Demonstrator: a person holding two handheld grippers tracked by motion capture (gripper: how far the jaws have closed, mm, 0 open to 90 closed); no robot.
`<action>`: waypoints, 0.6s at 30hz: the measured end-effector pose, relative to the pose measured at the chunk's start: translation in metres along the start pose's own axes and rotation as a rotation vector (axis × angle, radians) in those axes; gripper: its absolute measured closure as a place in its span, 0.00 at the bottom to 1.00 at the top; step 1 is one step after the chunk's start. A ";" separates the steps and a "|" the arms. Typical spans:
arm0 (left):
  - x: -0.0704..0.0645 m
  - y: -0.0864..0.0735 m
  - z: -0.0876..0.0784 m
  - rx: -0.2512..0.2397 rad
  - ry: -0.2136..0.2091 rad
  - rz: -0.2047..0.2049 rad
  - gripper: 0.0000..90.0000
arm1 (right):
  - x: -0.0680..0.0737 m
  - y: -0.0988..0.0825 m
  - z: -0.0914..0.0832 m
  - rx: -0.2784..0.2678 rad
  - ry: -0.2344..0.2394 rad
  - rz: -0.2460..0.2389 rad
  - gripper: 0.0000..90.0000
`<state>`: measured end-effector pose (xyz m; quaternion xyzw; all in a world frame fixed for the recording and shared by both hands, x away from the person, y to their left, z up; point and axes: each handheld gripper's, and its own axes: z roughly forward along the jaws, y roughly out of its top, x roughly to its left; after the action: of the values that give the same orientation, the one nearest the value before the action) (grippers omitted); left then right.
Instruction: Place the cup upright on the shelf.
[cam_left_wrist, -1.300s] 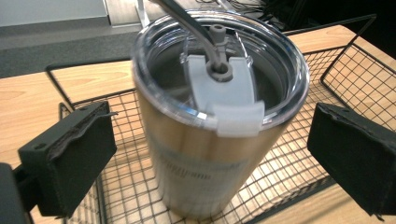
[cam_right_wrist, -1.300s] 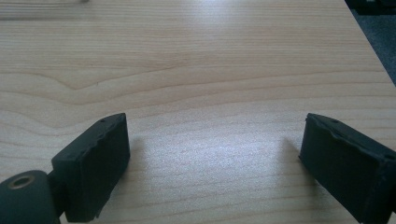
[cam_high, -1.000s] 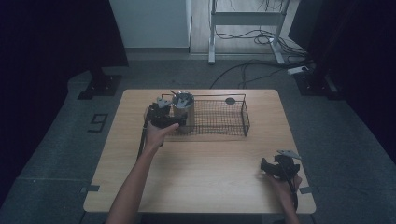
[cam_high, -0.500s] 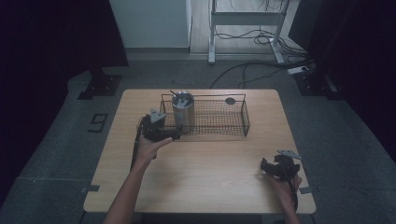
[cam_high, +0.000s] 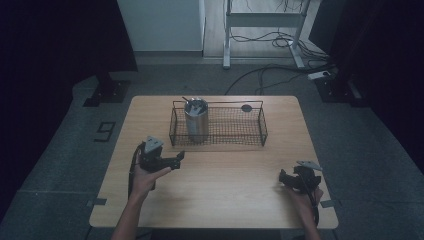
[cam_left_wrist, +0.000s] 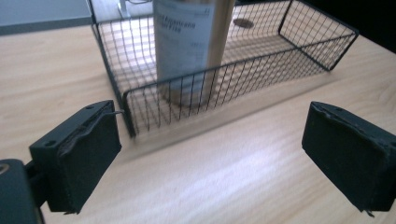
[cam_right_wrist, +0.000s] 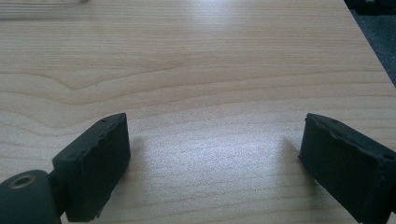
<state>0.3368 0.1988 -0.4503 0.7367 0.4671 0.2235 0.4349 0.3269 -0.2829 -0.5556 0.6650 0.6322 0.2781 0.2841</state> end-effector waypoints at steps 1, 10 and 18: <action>0.001 -0.003 -0.002 0.002 0.001 -0.007 0.05 | 0.000 0.000 0.000 0.000 0.000 0.000 0.09; 0.010 -0.034 -0.020 0.019 0.016 -0.034 0.05 | 0.000 0.000 0.000 0.000 0.000 0.000 0.09; 0.023 -0.064 -0.023 0.065 0.026 -0.082 0.05 | 0.000 0.000 0.000 0.000 0.000 0.000 0.09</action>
<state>0.2991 0.2407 -0.4948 0.7276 0.5095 0.1997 0.4136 0.3269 -0.2829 -0.5556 0.6651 0.6322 0.2781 0.2841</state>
